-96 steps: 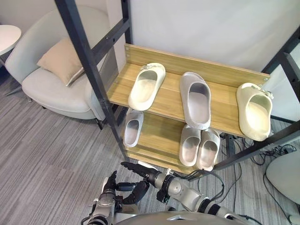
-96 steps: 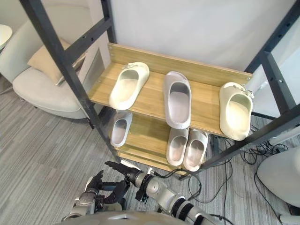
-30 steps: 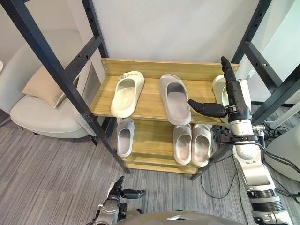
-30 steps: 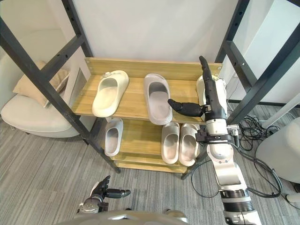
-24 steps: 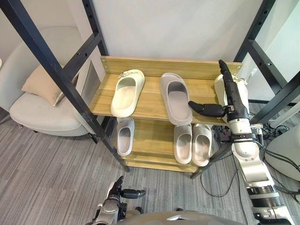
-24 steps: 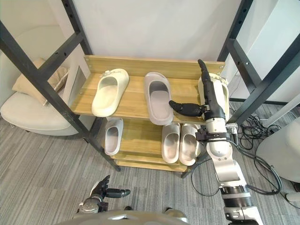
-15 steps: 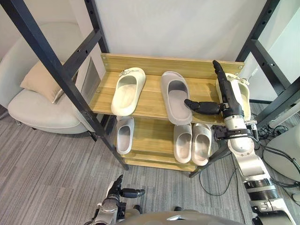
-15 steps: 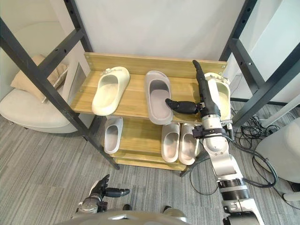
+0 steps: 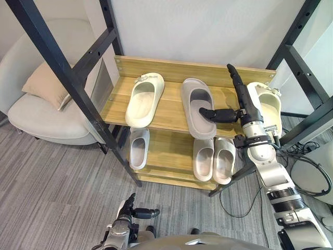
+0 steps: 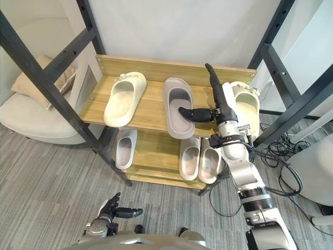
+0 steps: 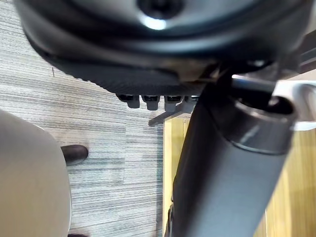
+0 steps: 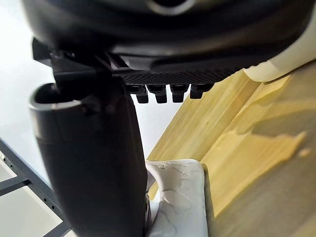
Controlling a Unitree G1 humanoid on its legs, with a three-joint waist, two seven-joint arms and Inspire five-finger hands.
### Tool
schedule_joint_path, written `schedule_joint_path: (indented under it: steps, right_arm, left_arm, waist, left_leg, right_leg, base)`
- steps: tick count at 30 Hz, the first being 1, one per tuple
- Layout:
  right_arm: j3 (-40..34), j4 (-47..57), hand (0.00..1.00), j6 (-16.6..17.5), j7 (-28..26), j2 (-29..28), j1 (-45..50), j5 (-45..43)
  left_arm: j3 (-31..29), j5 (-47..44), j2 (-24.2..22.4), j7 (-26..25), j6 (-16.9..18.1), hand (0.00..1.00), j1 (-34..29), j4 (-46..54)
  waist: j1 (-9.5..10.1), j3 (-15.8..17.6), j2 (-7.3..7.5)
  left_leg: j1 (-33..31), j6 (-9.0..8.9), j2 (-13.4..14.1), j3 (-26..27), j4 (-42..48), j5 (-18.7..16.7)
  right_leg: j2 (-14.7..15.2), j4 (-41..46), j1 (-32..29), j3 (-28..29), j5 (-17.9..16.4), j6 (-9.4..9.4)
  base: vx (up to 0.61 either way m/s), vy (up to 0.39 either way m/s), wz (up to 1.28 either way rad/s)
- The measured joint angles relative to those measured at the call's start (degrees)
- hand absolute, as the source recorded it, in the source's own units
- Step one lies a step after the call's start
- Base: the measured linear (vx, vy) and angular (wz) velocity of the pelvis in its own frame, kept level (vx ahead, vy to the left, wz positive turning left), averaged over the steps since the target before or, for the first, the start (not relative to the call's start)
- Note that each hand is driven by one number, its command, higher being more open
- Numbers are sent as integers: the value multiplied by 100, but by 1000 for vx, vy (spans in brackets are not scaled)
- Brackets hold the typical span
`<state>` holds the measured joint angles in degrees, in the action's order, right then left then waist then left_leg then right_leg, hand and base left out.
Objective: Organize the slippers on the shoe rack
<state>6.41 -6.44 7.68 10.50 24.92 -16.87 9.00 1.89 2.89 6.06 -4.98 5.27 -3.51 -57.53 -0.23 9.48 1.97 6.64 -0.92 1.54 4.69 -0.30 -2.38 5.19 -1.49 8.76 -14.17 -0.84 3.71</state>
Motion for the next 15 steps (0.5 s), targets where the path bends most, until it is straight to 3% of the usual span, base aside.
schedule_joint_path:
  steps: [15]
  right_arm:
    - [601, -1057, 0, 11, -172, 228, -1032, -515]
  left_arm:
    - [20, -39, 26, 6, 46, 100, 5, 3]
  waist:
    - [37, -6, 29]
  left_leg:
    - [-68, 15, -9, -76, -273, 264]
  right_leg:
    - [-9, -1, -163, -68, 73, -28]
  base:
    - [-16, -3, 2]
